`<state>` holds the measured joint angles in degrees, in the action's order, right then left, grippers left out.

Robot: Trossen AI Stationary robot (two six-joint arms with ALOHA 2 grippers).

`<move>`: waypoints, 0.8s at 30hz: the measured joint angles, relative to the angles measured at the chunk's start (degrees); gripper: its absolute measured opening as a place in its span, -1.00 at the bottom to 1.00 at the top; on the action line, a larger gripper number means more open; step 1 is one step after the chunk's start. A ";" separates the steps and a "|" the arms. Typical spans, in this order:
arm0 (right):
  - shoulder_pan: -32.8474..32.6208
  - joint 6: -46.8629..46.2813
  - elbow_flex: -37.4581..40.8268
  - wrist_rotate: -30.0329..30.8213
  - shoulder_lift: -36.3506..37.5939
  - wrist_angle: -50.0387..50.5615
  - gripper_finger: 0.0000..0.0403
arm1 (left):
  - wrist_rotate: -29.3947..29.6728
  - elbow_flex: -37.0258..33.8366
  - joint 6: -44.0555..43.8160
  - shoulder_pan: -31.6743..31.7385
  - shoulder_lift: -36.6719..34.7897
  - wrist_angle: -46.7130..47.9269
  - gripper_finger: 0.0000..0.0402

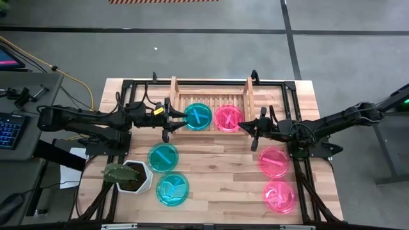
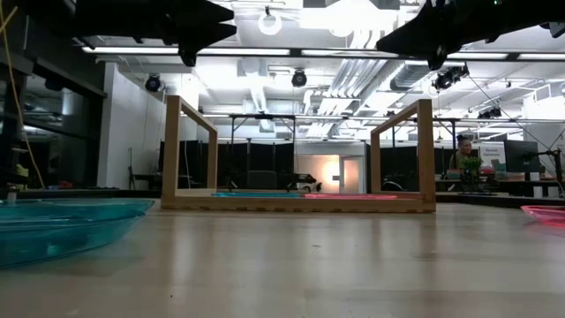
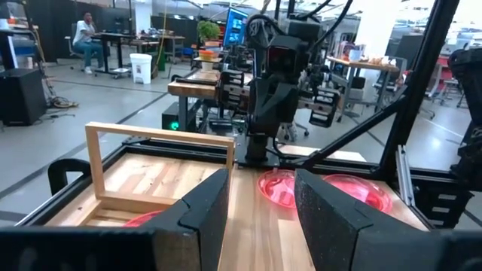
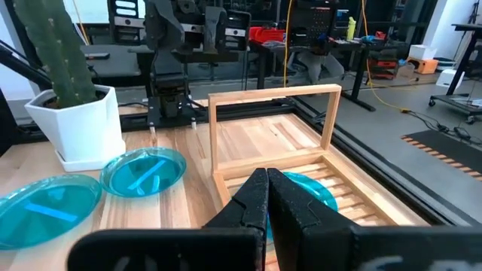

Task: Place and stack plates onto a shelf
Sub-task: Stack the pink plate on top of the pink plates on the shelf

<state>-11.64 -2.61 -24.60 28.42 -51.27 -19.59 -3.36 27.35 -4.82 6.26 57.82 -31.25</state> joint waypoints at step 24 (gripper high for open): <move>0.00 -2.25 0.00 -0.15 0.00 -0.64 -1.00 | 0.00 0.00 0.55 0.04 0.02 0.02 -0.30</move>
<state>-11.64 -4.86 -24.60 28.28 -51.27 -20.23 -3.36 27.35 -4.27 6.31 57.84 -31.22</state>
